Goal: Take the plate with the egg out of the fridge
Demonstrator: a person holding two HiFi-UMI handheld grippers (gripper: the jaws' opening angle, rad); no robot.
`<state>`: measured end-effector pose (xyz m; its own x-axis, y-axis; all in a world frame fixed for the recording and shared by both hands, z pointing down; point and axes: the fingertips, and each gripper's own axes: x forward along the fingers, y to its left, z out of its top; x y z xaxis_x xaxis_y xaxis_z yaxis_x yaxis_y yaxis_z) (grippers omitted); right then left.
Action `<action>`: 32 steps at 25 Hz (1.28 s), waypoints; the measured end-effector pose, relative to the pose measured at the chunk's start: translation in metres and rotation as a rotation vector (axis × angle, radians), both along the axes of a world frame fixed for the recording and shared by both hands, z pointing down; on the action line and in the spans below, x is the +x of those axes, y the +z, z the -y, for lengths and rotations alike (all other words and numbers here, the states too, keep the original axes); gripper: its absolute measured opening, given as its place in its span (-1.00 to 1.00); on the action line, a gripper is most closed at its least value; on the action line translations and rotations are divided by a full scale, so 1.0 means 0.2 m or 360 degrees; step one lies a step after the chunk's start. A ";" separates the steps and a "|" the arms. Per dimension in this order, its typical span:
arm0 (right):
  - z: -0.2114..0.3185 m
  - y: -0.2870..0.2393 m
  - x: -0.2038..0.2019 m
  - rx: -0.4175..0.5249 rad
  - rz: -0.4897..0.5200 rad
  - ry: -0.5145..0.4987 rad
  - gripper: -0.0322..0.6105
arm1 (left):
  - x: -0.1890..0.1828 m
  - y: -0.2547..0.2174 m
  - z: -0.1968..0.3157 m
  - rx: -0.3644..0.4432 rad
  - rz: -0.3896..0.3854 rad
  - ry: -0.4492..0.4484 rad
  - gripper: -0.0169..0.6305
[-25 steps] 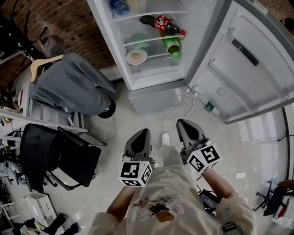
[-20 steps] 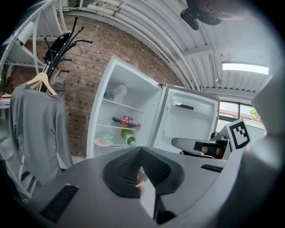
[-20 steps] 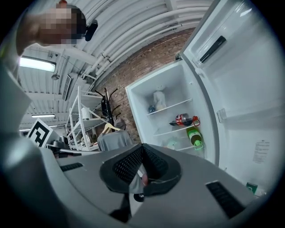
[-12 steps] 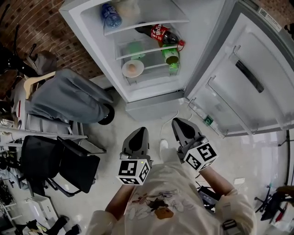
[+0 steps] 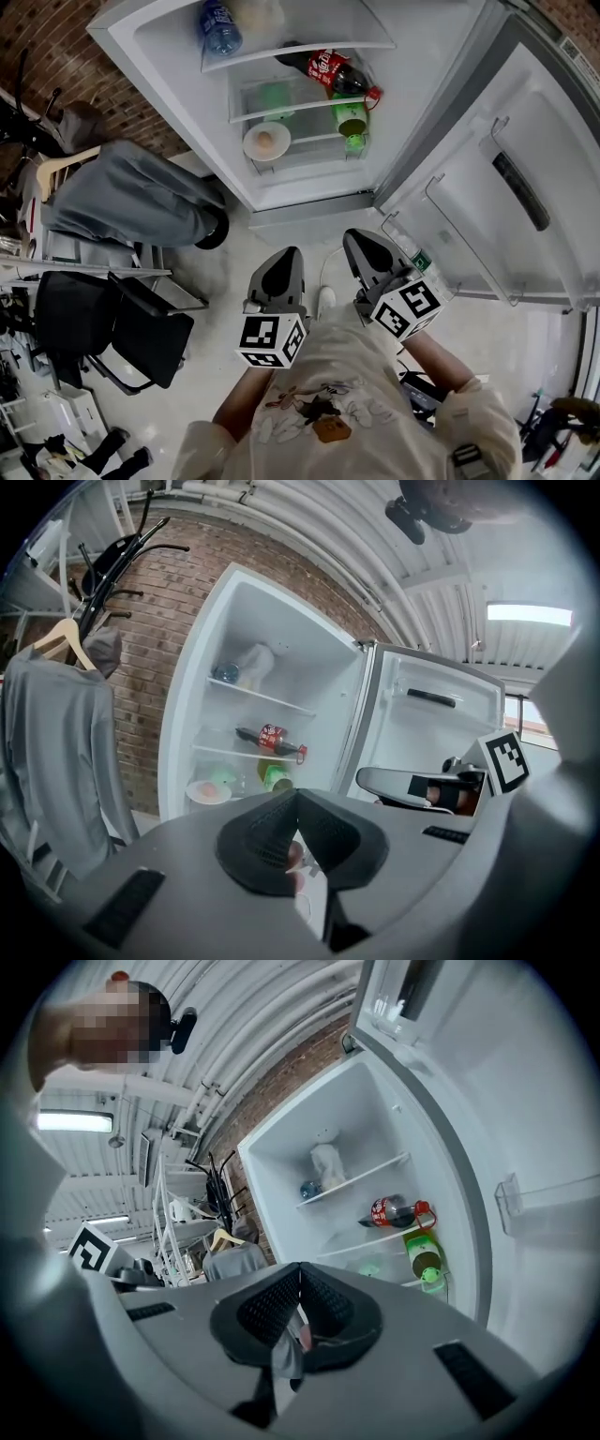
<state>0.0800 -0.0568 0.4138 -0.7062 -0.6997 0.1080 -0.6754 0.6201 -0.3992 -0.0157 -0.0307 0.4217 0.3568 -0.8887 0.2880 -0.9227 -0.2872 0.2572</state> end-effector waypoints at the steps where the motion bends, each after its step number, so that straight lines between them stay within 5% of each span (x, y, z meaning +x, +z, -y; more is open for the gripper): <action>1: 0.02 0.00 0.00 -0.0002 0.0007 -0.0008 -0.88 | 0.01 0.00 0.02 0.0003 -0.0007 -0.0006 -0.92; 10: 0.16 -0.01 -0.13 -0.0046 0.0006 -0.0025 -0.88 | -0.10 -0.02 0.15 -0.0024 -0.0006 -0.0019 -0.92; 32: 0.39 0.02 -0.39 -0.0004 -0.0003 0.0149 -0.88 | -0.30 0.09 0.39 -0.0059 -0.0015 0.0296 -0.92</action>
